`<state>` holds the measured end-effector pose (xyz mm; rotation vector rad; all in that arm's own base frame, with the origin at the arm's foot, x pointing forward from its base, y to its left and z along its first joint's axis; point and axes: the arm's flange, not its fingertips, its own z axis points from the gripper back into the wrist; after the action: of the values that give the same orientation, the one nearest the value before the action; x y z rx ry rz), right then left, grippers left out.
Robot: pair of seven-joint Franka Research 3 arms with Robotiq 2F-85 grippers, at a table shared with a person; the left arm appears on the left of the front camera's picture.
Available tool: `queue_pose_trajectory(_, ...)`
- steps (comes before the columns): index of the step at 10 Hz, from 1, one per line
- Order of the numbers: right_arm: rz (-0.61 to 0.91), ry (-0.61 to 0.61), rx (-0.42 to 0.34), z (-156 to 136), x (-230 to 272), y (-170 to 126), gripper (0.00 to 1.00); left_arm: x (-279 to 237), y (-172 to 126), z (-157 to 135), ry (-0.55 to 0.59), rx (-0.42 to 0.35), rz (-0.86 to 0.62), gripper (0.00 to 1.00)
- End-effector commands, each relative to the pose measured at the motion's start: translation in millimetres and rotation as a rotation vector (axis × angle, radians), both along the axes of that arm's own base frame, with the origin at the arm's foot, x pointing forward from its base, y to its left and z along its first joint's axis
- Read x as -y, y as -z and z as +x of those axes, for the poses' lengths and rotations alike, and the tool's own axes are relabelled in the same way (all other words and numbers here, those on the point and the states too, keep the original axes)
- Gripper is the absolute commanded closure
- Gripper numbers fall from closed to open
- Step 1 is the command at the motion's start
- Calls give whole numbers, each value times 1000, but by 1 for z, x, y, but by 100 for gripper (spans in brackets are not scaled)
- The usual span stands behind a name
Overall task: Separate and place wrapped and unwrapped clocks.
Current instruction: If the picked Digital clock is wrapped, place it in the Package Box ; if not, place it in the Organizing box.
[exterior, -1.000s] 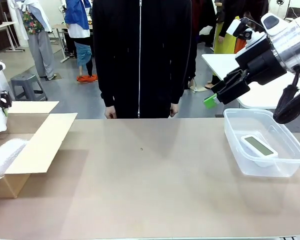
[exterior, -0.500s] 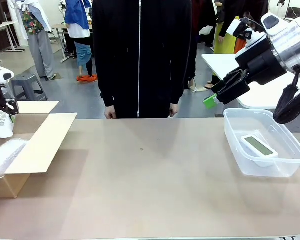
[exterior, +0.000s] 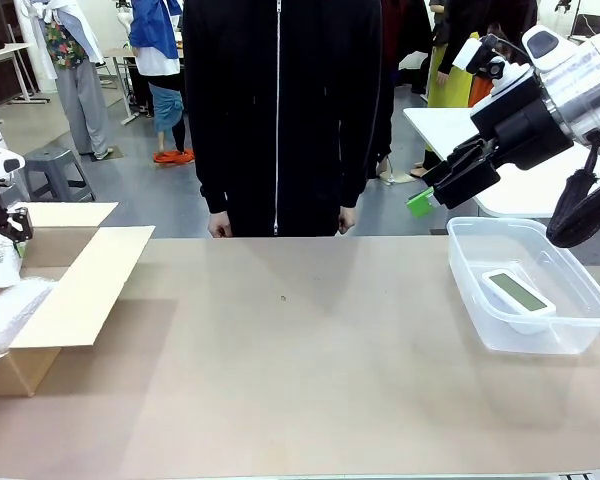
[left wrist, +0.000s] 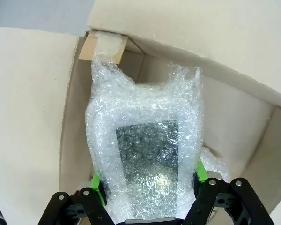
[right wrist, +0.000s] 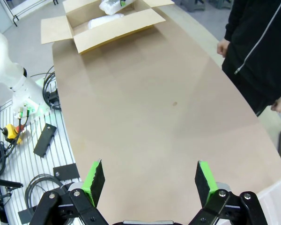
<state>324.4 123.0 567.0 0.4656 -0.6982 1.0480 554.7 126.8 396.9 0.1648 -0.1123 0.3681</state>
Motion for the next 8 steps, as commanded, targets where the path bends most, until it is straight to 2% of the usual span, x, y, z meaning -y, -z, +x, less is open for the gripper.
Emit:
queue_pose_trajectory(1,15,-9,-5,1,0,1,0,2,-3,-3,2,-23,19,0)
queue_pose_trajectory(8,15,-9,-5,1,0,1,0,-1,-6,-8,33,-75,25,0)
